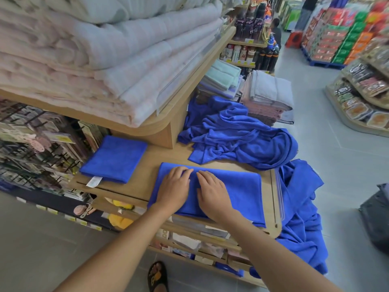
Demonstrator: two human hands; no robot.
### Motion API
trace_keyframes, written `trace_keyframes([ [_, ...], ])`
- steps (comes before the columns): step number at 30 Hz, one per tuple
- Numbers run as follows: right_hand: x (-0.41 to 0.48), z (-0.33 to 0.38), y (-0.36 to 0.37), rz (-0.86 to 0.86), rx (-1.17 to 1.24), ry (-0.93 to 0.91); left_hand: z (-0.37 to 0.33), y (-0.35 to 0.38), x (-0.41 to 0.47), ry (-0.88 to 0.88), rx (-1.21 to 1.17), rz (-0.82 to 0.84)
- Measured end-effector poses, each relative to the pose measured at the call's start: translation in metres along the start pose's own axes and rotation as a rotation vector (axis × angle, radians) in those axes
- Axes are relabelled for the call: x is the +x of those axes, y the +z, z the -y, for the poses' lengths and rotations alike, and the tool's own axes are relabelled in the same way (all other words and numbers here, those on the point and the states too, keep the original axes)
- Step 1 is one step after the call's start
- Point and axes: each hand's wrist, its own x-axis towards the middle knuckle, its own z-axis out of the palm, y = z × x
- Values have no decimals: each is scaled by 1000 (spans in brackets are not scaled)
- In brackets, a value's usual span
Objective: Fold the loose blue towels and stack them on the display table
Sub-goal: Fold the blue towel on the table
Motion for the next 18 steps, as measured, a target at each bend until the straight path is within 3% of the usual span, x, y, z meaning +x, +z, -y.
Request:
trace_keyframes([
  [5,-5,-11,19,25,-151,118,14,18,-4,-9,169,84],
  [18,-57,-100,-9,-17,-159,427,20,20,-4,-69,198,151],
])
